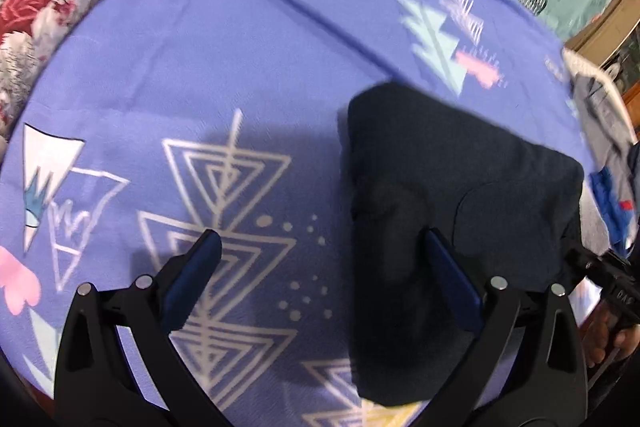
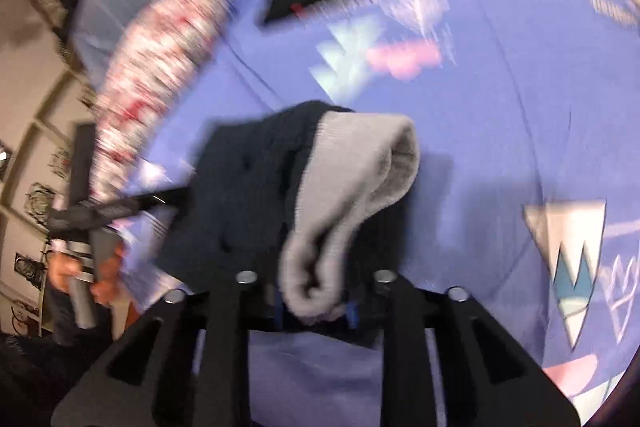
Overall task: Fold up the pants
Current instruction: 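Grasp the folded bundle with the right gripper while the left gripper grips its other side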
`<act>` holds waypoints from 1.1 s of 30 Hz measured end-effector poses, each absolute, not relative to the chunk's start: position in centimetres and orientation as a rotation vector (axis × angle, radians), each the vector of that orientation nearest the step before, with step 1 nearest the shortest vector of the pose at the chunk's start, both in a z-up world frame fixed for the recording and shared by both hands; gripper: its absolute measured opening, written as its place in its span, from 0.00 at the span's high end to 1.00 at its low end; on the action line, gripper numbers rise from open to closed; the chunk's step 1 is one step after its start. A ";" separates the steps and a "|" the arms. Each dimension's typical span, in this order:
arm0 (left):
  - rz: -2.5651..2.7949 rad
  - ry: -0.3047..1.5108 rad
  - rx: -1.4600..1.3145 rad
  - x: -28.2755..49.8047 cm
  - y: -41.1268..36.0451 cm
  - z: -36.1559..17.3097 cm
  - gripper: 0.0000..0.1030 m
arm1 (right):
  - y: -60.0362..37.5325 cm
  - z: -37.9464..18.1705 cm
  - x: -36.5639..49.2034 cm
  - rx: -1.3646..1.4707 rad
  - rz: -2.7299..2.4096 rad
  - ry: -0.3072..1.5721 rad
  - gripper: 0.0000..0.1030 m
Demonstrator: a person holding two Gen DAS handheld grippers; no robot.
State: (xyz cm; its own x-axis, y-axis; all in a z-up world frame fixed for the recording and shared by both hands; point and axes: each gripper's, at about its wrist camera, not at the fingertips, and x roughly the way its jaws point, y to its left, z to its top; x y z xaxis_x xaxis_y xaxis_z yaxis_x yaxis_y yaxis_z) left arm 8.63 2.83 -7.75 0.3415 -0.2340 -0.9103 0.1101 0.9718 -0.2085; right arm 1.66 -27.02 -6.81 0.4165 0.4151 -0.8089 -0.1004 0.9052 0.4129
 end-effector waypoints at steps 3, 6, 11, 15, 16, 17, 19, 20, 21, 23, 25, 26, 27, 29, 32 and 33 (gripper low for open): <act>-0.225 1.204 -0.115 8.7 2.9 -7.6 0.02 | -27.8 -5.7 1.1 0.321 0.316 1.050 0.49; -0.231 1.193 -0.104 9.0 3.4 -6.3 0.02 | -28.6 -2.5 0.5 0.228 0.249 0.936 0.49; -0.211 1.135 -0.135 10.7 3.5 -4.3 0.02 | -26.6 0.9 1.6 0.117 0.271 0.798 0.64; -0.193 1.160 -0.118 13.0 2.2 -5.7 0.02 | -23.0 -0.9 4.1 0.053 0.363 0.853 0.72; -0.188 1.178 -0.126 13.4 2.1 -6.3 0.02 | -22.5 -2.0 4.8 0.029 0.338 0.882 0.72; -0.185 1.196 -0.143 13.7 2.2 -6.9 0.02 | -22.7 -2.8 5.0 0.021 0.312 0.897 0.74; -0.200 1.220 -0.211 14.0 2.7 -7.9 0.02 | -23.5 -4.6 5.9 0.026 0.285 0.919 0.77; -0.208 1.226 -0.225 14.1 2.8 -8.2 0.02 | -23.9 -5.4 6.1 0.038 0.282 0.935 0.80; -0.213 1.234 -0.226 14.1 2.8 -8.4 0.02 | -24.1 -6.0 6.2 0.041 0.282 0.939 0.82; -0.211 1.245 -0.226 14.2 2.7 -8.5 0.02 | -24.1 -6.2 6.0 0.039 0.291 0.925 0.82; -0.204 1.251 -0.233 14.2 2.6 -8.2 0.02 | -24.1 -5.4 5.6 0.069 0.315 0.936 0.80; -0.196 1.248 -0.229 13.8 2.8 -7.7 0.02 | -24.3 -5.0 5.2 0.098 0.333 0.941 0.76; -0.191 1.244 -0.225 13.4 3.0 -7.3 0.02 | -24.7 -4.1 4.4 0.131 0.356 0.936 0.72; -0.201 1.234 -0.234 12.5 3.3 -6.7 0.02 | -24.9 -2.8 2.6 0.106 0.356 0.902 0.67; -0.215 1.245 -0.257 10.8 3.3 -7.0 0.02 | -25.0 -3.1 0.4 0.080 0.382 0.932 0.65; -0.216 1.258 -0.257 10.4 3.0 -7.5 0.02 | -25.0 -3.9 0.2 0.066 0.371 0.955 0.65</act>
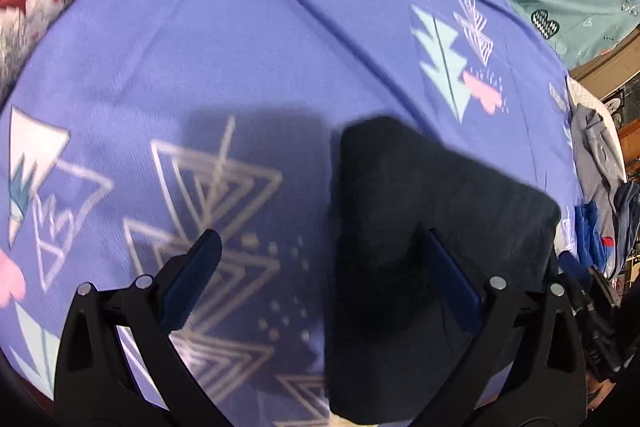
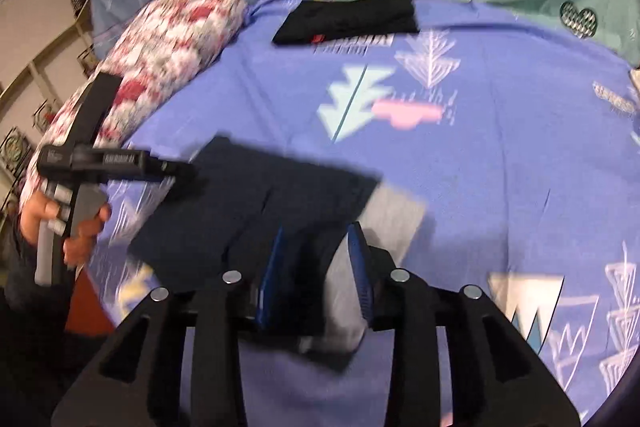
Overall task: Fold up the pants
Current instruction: 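Grasp the folded bundle with the right gripper while the left gripper grips its other side, then lift the bundle with both grippers and carry it onto the black garment stack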
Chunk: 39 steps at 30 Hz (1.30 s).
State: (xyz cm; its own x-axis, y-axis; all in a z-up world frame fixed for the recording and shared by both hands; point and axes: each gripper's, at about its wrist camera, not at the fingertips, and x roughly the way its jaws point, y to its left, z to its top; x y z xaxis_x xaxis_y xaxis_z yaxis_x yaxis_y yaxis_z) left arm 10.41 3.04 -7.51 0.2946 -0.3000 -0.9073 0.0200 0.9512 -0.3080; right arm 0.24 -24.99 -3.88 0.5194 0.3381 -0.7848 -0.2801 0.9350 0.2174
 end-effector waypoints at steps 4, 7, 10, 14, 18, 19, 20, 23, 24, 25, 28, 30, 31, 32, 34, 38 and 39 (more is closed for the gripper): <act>-0.188 1.235 -0.218 9.5 2.1 -8.2 0.02 | -24.8 -5.6 -0.2 0.026 0.346 0.954 0.63; -0.183 1.245 -0.232 9.3 2.3 -7.8 0.02 | -25.3 -4.4 -0.4 0.079 0.366 0.936 0.59; -0.186 1.240 -0.219 9.0 2.5 -7.5 0.02 | -26.4 -3.3 -0.8 0.142 0.376 0.906 0.52; -0.190 1.238 -0.214 8.6 2.5 -7.3 0.02 | -28.8 -2.7 -1.0 0.283 0.345 0.878 0.28; -0.208 1.236 -0.207 8.4 2.2 -7.0 0.02 | -30.8 -3.7 -0.7 0.443 0.350 0.914 0.18; -0.221 1.239 -0.209 8.3 2.2 -6.9 0.02 | -31.3 -4.1 -0.5 0.499 0.359 0.932 0.18; -0.233 1.244 -0.210 8.2 2.1 -6.8 0.02 | -31.5 -4.5 -0.3 0.538 0.369 0.946 0.18; -0.275 1.263 -0.230 8.5 2.1 -7.0 0.02 | -31.7 -5.8 0.4 0.644 0.415 0.996 0.16; -0.325 1.302 -0.264 8.7 2.2 -7.3 0.02 | -31.5 -6.1 0.6 0.653 0.420 1.012 0.15; -0.367 1.331 -0.291 8.8 2.2 -7.6 0.02 | -31.1 -6.6 1.0 0.655 0.431 1.043 0.15; -0.436 1.360 -0.229 9.1 1.3 -8.0 0.02 | -29.9 -7.8 2.1 0.640 0.443 1.101 0.14; -0.445 1.356 -0.208 9.5 1.0 -8.1 0.02 | -29.3 -8.6 3.0 0.655 0.465 1.132 0.13; -0.445 1.359 -0.219 9.8 1.0 -8.1 0.02 | -28.9 -8.9 3.5 0.655 0.456 1.147 0.12; -0.446 1.362 -0.232 10.1 1.1 -8.2 0.02 | -28.6 -9.0 3.9 0.650 0.458 1.142 0.11; -0.462 1.359 -0.241 10.8 0.8 -8.4 0.02 | -27.5 -9.0 4.5 0.624 0.466 1.140 0.06; -0.530 1.326 -0.199 11.6 -1.4 -8.4 0.19 | -25.1 -8.7 4.7 0.493 0.429 1.123 0.09; -0.519 1.319 -0.191 11.5 -1.7 -8.2 0.24 | -25.1 -8.8 4.6 0.477 0.411 1.123 0.21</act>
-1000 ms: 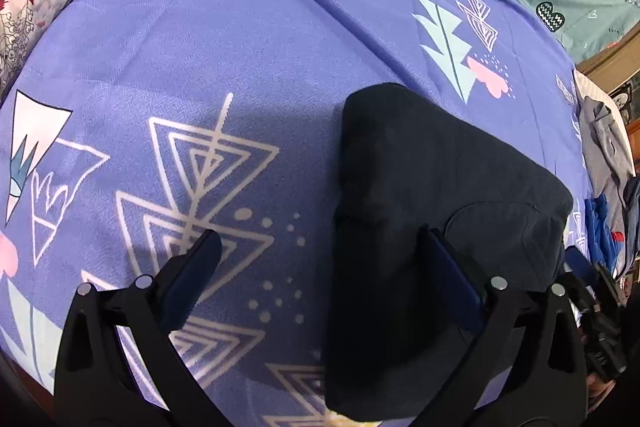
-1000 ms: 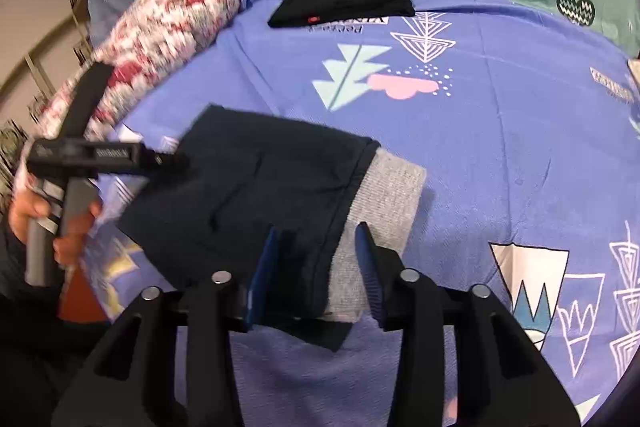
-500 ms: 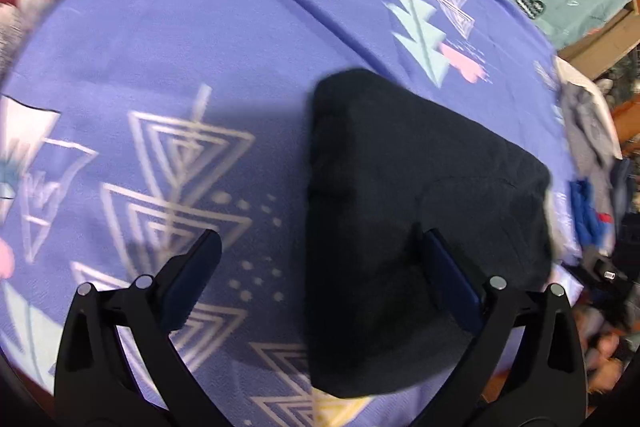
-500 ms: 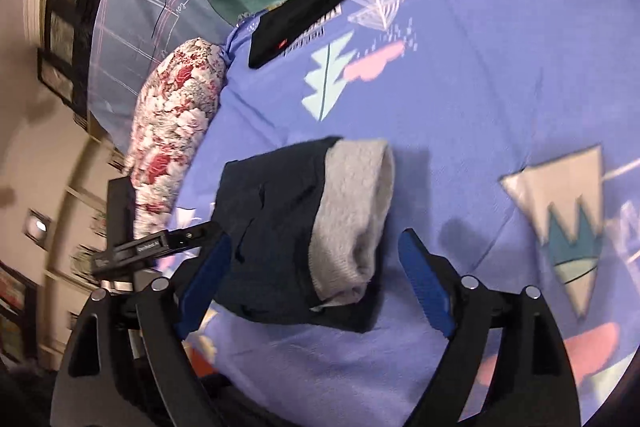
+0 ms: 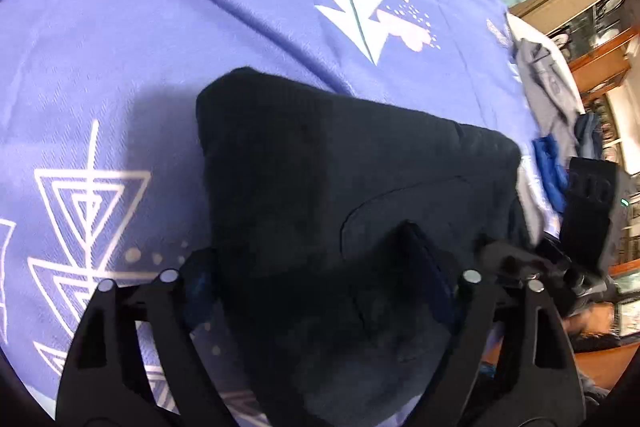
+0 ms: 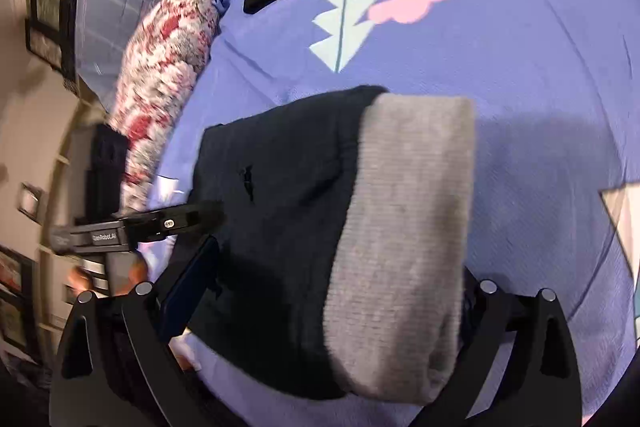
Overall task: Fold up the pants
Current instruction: 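Lift the bundle with both grippers and carry it onto the black garment stack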
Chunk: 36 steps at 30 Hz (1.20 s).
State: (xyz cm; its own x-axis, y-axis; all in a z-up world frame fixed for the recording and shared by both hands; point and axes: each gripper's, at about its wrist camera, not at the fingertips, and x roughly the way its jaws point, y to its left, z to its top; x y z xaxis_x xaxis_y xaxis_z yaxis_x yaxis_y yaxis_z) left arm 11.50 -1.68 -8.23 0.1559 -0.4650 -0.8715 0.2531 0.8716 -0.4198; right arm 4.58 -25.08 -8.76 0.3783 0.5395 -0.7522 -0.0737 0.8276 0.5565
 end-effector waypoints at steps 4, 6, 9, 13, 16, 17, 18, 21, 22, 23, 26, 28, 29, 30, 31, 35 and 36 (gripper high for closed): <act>-0.519 1.274 -0.143 10.8 -2.2 -6.7 0.55 | -25.3 -7.4 3.7 0.445 0.392 1.104 0.49; -0.543 1.241 -0.137 10.4 -2.3 -5.2 0.66 | -24.9 -5.8 3.4 0.411 0.416 1.074 0.58; -0.556 1.162 -0.150 10.9 -2.4 -2.4 0.71 | -24.1 -3.5 4.0 0.366 0.459 1.016 0.59; -0.573 0.999 -0.128 13.9 -2.3 3.9 0.71 | -23.8 2.0 8.1 0.272 0.473 0.856 0.59; -0.552 0.871 -0.110 19.2 -2.1 9.1 0.71 | -24.2 6.2 14.1 0.225 0.489 0.739 0.59; -0.536 0.832 -0.102 21.2 -2.1 10.5 0.71 | -24.2 7.5 17.3 0.201 0.490 0.702 0.58; -0.495 0.769 -0.088 24.3 -2.3 12.2 0.71 | -24.2 8.5 20.5 0.196 0.501 0.689 0.58; -0.438 0.666 -0.048 30.9 -2.8 14.3 0.70 | -24.7 9.6 29.2 0.234 0.519 0.677 0.57; -0.417 0.655 -0.045 33.3 -2.8 14.4 0.69 | -24.9 9.4 32.6 0.235 0.495 0.668 0.57; -0.411 0.665 -0.084 36.5 -2.4 13.8 0.69 | -25.2 8.8 35.2 0.254 0.475 0.663 0.55; -0.384 0.743 -0.157 43.1 -1.8 10.0 0.69 | -24.7 4.7 42.1 0.249 0.443 0.720 0.55; -0.361 0.804 -0.169 45.9 -1.6 6.6 0.69 | -24.0 1.2 44.8 0.213 0.415 0.776 0.55; -0.357 0.839 -0.177 46.9 -1.5 4.6 0.69 | -23.7 -0.8 46.0 0.186 0.399 0.811 0.55; -0.342 0.877 -0.173 48.2 -1.4 2.0 0.69 | -23.5 -2.0 46.6 0.170 0.387 0.835 0.53; -0.324 0.891 -0.161 48.9 -1.3 0.2 0.60 | -23.5 -3.8 47.3 0.154 0.365 0.860 0.49; -0.281 0.808 -0.171 49.3 0.7 -3.8 0.19 | -25.5 -6.0 47.3 0.239 0.386 0.805 0.30; -0.282 0.804 -0.183 49.1 0.7 -4.0 0.16 | -25.5 -6.1 47.0 0.239 0.387 0.798 0.30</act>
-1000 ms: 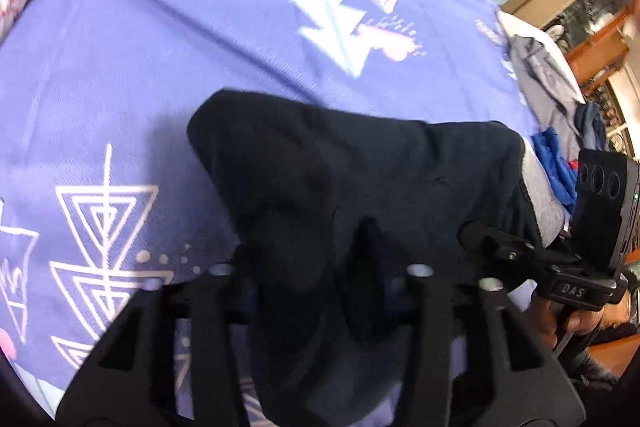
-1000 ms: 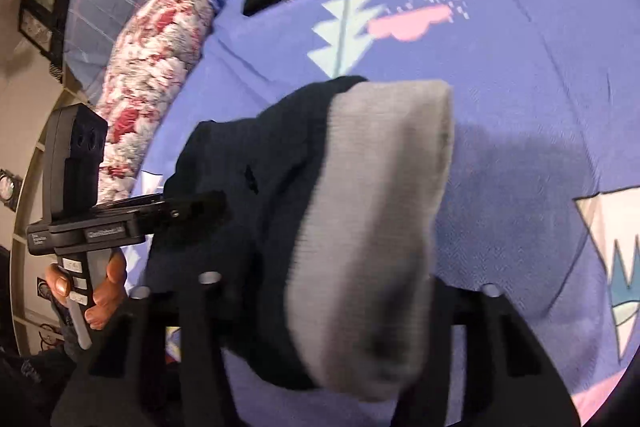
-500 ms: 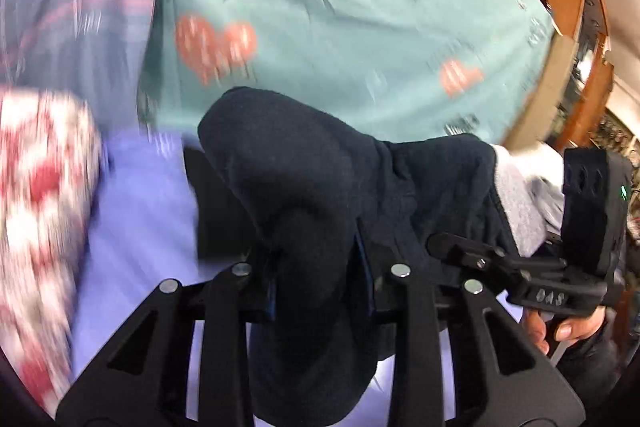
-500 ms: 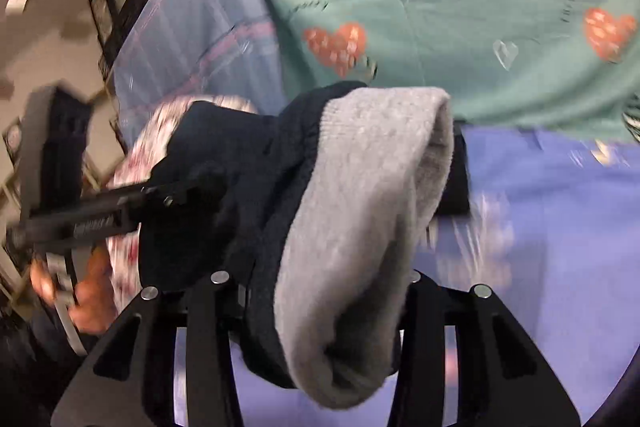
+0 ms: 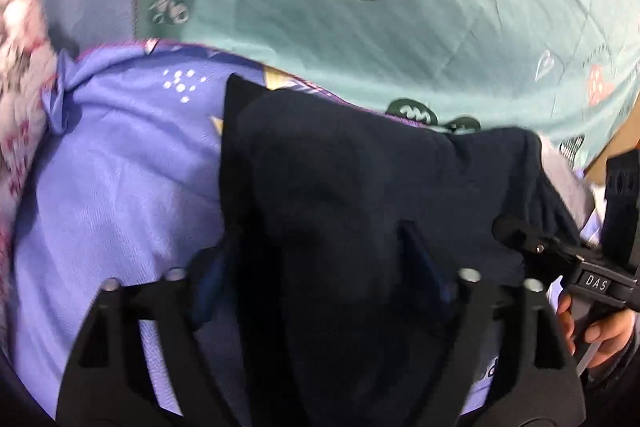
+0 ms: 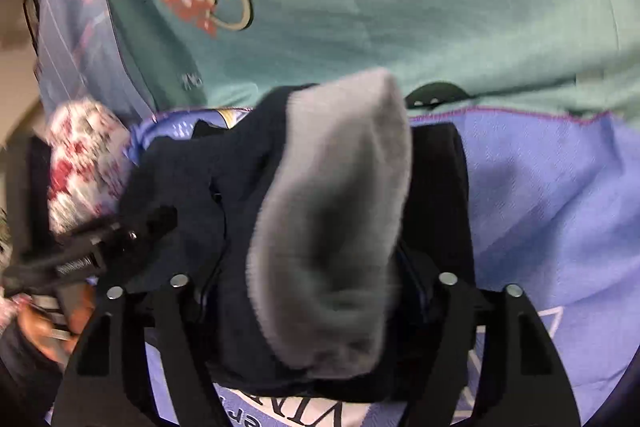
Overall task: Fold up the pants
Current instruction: 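Lift the bundle with both grippers and carry it onto the black garment stack, then release the bundle onto the stack and withdraw both grippers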
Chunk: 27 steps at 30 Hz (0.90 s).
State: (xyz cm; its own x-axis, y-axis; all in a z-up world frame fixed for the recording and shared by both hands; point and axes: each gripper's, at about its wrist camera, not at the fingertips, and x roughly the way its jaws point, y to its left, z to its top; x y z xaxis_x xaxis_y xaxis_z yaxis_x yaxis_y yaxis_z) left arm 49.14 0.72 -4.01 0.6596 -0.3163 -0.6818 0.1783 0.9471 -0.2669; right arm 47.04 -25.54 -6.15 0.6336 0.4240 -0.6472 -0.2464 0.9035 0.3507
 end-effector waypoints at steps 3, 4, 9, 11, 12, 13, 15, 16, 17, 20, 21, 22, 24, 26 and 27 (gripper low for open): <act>-0.229 0.789 -0.171 48.3 0.8 -3.3 0.11 | -25.6 -5.2 46.0 0.231 0.334 0.784 0.30; -0.202 0.764 -0.163 47.3 0.9 -2.5 0.13 | -25.8 -4.0 45.0 0.240 0.274 0.762 0.30; -0.142 0.710 -0.132 41.9 1.2 1.9 0.04 | -28.0 0.9 37.1 0.269 0.088 0.622 0.10; -0.138 0.690 -0.139 38.8 1.5 3.0 0.04 | -28.3 1.4 33.1 0.269 0.073 0.638 0.09; -0.148 0.670 -0.142 36.1 1.5 3.4 0.03 | -28.1 1.4 31.2 0.263 0.073 0.650 0.08; -0.136 0.661 -0.123 34.3 1.4 3.6 0.03 | -28.0 1.1 28.7 0.247 0.056 0.663 0.08; -0.104 0.642 -0.096 30.7 1.3 3.4 0.02 | -27.5 0.7 25.2 0.232 0.043 0.660 0.07; -0.083 0.640 -0.079 28.9 1.2 3.1 0.02 | -27.1 0.6 23.2 0.218 0.053 0.645 0.07; -0.065 0.639 -0.066 27.3 1.0 2.8 0.02 | -26.6 0.4 21.3 0.198 0.040 0.631 0.06; -0.032 0.630 -0.077 22.4 0.9 1.5 0.02 | -24.9 0.4 17.0 0.149 0.007 0.570 0.04; -0.032 0.633 -0.077 21.5 0.8 0.9 0.02 | -24.6 0.4 15.7 0.124 -0.010 0.552 0.03; -0.032 0.652 -0.060 20.6 0.6 0.2 0.02 | -24.1 0.3 14.8 0.098 -0.033 0.538 0.02; -0.038 0.672 -0.034 19.5 0.1 -0.9 0.02 | -23.2 0.1 12.8 0.045 -0.049 0.493 0.01; -0.028 0.657 -0.014 18.4 -0.2 -1.7 0.02 | -22.7 -0.2 11.7 0.026 -0.040 0.475 0.01; -0.025 0.644 -0.013 17.8 -0.3 -2.1 0.02 | -22.5 -0.6 11.3 0.025 -0.037 0.468 0.01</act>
State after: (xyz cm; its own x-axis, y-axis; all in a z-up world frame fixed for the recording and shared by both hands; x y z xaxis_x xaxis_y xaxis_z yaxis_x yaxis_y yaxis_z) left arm 17.83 -0.30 -2.14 0.7994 -0.0274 -0.6001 0.0196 0.9996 -0.0196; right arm 11.31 -22.50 -0.57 0.8917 -0.0295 -0.4516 0.0410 0.9990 0.0158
